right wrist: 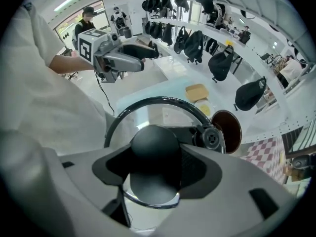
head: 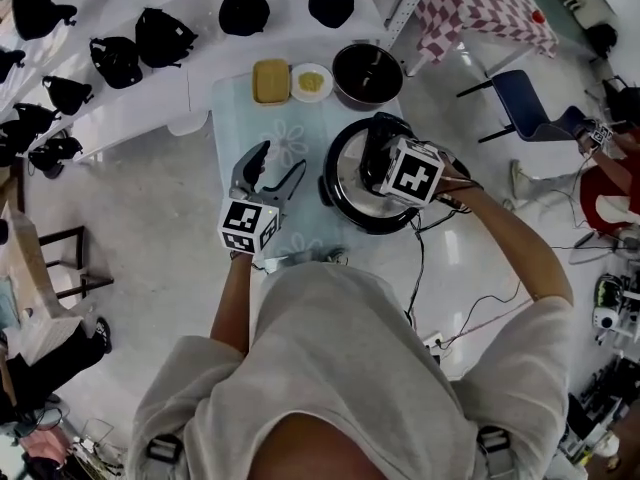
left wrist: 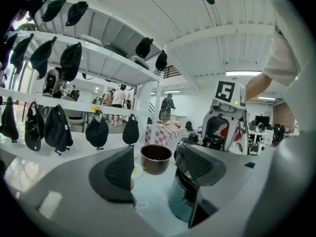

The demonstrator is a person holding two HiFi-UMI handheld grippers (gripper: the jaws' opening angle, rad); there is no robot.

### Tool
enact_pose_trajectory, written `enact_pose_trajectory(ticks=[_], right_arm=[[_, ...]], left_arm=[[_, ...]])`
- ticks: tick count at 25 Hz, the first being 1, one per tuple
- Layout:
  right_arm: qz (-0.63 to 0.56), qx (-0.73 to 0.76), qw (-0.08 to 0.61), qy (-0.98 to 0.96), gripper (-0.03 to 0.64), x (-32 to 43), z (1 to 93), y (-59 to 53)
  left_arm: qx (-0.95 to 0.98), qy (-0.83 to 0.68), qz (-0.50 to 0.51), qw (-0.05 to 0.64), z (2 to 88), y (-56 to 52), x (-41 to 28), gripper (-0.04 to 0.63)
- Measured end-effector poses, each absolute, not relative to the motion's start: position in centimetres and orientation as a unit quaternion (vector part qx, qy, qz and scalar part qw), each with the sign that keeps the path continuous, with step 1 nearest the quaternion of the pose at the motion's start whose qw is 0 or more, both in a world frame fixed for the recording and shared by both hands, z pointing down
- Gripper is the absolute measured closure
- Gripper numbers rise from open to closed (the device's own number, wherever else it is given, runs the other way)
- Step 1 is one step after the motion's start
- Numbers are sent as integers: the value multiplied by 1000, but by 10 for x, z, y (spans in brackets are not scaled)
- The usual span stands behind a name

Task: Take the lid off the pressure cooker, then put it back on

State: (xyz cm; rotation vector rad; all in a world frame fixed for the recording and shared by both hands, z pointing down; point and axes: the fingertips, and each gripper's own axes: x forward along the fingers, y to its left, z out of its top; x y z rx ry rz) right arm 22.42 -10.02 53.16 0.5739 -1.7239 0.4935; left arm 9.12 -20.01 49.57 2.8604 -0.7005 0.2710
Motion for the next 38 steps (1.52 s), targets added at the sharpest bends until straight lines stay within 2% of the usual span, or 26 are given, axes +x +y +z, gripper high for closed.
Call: enact_pose_trajectory(ticks=[7,26,38], right_arm=[[168,203,594,-760,347,175,518,-133],[46,33,598,-800,345,-28,545,-168],[53,15,620,-783,345,-50,637,-159]], left_arm=[[947,-295,89,93,491,-204,42,282],[862,-488,83,110,495,-183,-140,282],[852,-504,84,112,499,-181,-168,282]])
